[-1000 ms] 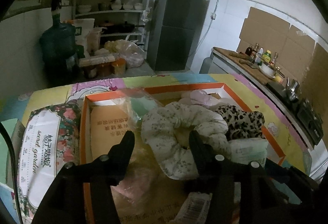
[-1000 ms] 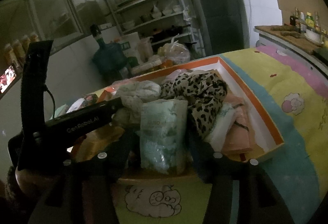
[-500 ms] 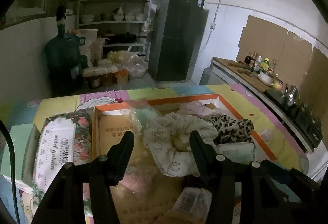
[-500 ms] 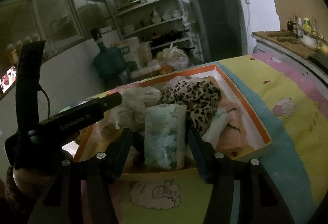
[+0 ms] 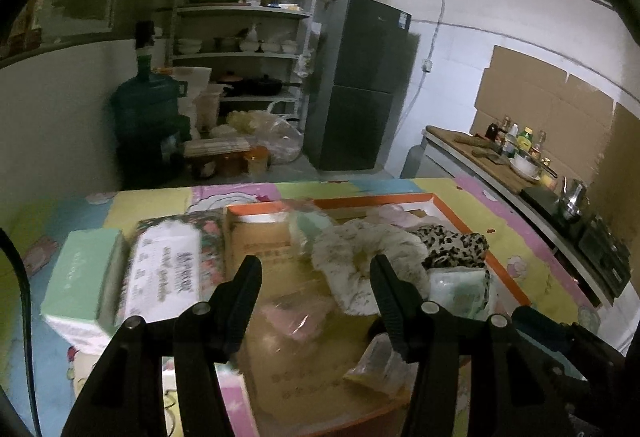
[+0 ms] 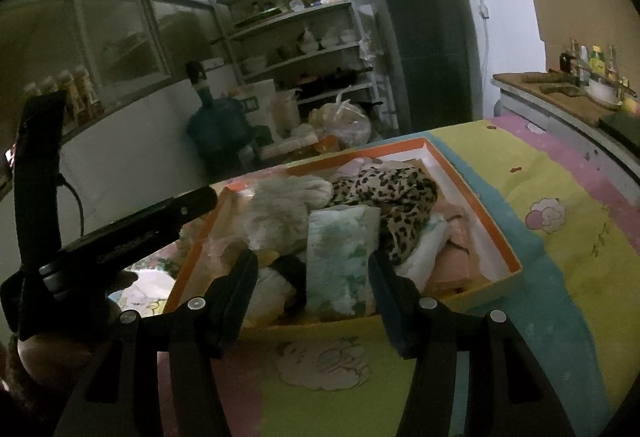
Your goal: Organize soft objects
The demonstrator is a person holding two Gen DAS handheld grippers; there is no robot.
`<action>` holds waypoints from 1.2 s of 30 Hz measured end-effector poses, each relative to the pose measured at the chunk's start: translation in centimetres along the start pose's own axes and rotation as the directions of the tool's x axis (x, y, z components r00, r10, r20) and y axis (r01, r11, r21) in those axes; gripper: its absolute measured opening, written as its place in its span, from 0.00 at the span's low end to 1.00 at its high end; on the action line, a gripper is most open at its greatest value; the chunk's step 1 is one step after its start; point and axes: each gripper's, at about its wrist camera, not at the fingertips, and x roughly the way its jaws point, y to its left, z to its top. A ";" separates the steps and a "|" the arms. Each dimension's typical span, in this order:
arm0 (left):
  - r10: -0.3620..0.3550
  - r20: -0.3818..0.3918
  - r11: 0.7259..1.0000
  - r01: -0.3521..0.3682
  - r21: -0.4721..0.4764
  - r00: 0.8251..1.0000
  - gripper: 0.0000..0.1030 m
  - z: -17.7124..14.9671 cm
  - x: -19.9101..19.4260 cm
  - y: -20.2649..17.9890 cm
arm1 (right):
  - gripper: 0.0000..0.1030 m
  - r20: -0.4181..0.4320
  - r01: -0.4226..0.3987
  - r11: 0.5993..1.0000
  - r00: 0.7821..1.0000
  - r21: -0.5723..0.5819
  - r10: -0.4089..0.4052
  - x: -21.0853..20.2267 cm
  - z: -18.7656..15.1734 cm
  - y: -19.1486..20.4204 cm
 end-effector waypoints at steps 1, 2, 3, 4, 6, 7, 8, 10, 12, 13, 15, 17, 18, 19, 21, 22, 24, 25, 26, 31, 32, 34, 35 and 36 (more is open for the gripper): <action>0.008 0.002 1.000 -0.008 -0.002 1.000 0.54 -0.1 -0.3 0.2 | 0.58 0.001 -0.001 1.000 1.000 -0.002 0.001 -0.2 -0.1 0.2; 0.015 0.003 1.000 -0.015 -0.003 1.000 0.54 -0.2 -0.6 0.3 | 0.58 0.002 -0.002 1.000 1.000 -0.005 0.002 -0.3 -0.1 0.5; 0.021 0.005 1.000 -0.021 -0.003 1.000 0.54 -0.3 -1.0 0.4 | 0.58 0.004 -0.003 1.000 1.000 -0.008 0.003 -0.5 -0.2 0.7; 0.025 0.006 1.000 -0.025 -0.003 1.000 0.54 -0.5 -1.2 0.5 | 0.58 0.004 -0.004 1.000 1.000 -0.010 0.004 -0.6 -0.3 0.8; 0.034 0.013 0.999 -0.034 -0.003 0.999 0.54 -0.7 -1.9 0.8 | 0.58 0.006 -0.004 1.000 1.000 -0.017 0.004 -0.8 -0.4 1.4; 0.040 0.017 0.999 -0.040 -0.003 0.999 0.54 -0.8 -2.4 0.9 | 0.58 0.007 -0.001 1.000 1.000 -0.019 0.002 -1.0 -0.5 1.6; 0.044 0.021 0.999 -0.044 -0.004 0.999 0.54 -0.9 -2.7 1.1 | 0.58 0.009 0.005 1.000 1.000 -0.024 -0.005 -1.1 -0.5 1.9; 0.058 0.028 0.998 -0.058 -0.004 0.998 0.54 -1.2 -3.5 1.3 | 0.58 0.015 0.016 0.999 1.000 -0.033 -0.015 -1.4 -0.6 2.3; 0.075 0.036 0.997 -0.074 -0.006 0.997 0.54 -1.4 -4.2 1.5 | 0.63 0.021 0.047 0.998 0.999 -0.048 -0.046 -1.7 -0.7 3.0; 0.090 0.043 0.996 -0.089 -0.007 0.995 0.54 -1.7 -4.8 1.6 | 0.64 0.024 0.062 0.997 0.998 -0.055 -0.061 -1.8 -0.8 3.4; 0.108 0.054 0.994 -0.108 -0.007 0.993 0.54 -2.0 -5.7 1.8 | 0.65 0.028 0.091 0.993 0.996 -0.069 -0.089 -2.0 -0.9 4.1; 0.133 0.068 0.991 -0.133 -0.004 0.989 0.54 -2.5 -6.9 2.0 | 0.65 0.027 0.098 0.992 0.995 -0.076 -0.096 -2.2 -1.0 4.6; 0.143 0.074 0.990 -0.144 -0.004 0.987 0.54 -2.7 -7.4 2.0 | 0.65 0.027 0.095 0.992 0.995 -0.077 -0.093 -2.2 -1.1 4.8; 0.154 0.081 0.988 -0.154 -0.006 0.985 0.54 -3.0 -8.0 2.1 | 0.65 0.026 0.090 0.993 0.996 -0.079 -0.088 -2.3 -1.2 5.0; 0.171 0.093 0.985 -0.171 -0.013 0.981 0.54 -3.6 -9.1 2.2 | 0.65 0.026 0.081 0.993 0.997 -0.087 -0.079 -2.5 -1.3 5.5; 0.181 0.098 0.984 -0.180 -0.018 0.979 0.54 -3.8 -9.7 2.4 | 0.65 0.028 0.080 0.993 0.997 -0.091 -0.078 -2.6 -1.4 5.8; 0.196 0.105 0.981 -0.195 -0.022 0.975 0.54 -4.3 -10.7 2.6 | 0.65 0.032 0.080 0.992 0.997 -0.100 -0.077 -3.0 -1.8 6.5; 0.200 0.106 0.980 -0.199 -0.024 0.974 0.54 -4.4 -11.0 2.8 | 0.65 0.032 0.080 0.991 0.997 -0.103 -0.077 -3.1 -1.9 6.8; 0.216 0.104 0.976 -0.215 -0.026 0.971 0.54 -4.6 -11.4 2.9 | 0.65 0.032 0.080 0.991 0.997 -0.105 -0.077 -3.3 -2.1 7.1; 0.244 0.116 0.970 -0.241 -0.041 0.963 0.54 -5.9 -13.6 3.0 | 0.65 0.064 0.100 0.988 0.994 -0.119 -0.093 -4.5 -3.0 8.6; 0.248 0.118 0.969 -0.244 -0.051 0.961 0.54 -6.2 -14.2 3.2 | 0.65 0.074 0.108 0.986 0.992 -0.125 -0.099 -4.8 -3.1 8.9; 0.260 0.125 0.965 -0.254 -0.063 0.957 0.54 -6.7 -15.0 3.3 | 0.65 0.098 0.126 0.982 0.989 -0.142 -0.113 -5.4 -3.5 9.6; 0.267 0.127 0.963 -0.260 -0.070 0.955 0.54 -6.9 -15.4 3.4 | 0.65 0.106 0.130 0.980 0.988 -0.148 -0.115 -5.7 -3.7 9.9; 0.274 0.130 0.961 -0.266 -0.078 0.953 0.54 -7.2 -15.9 3.5 | 0.65 0.113 0.133 0.979 0.987 -0.154 -0.117 -6.0 -3.9 10.3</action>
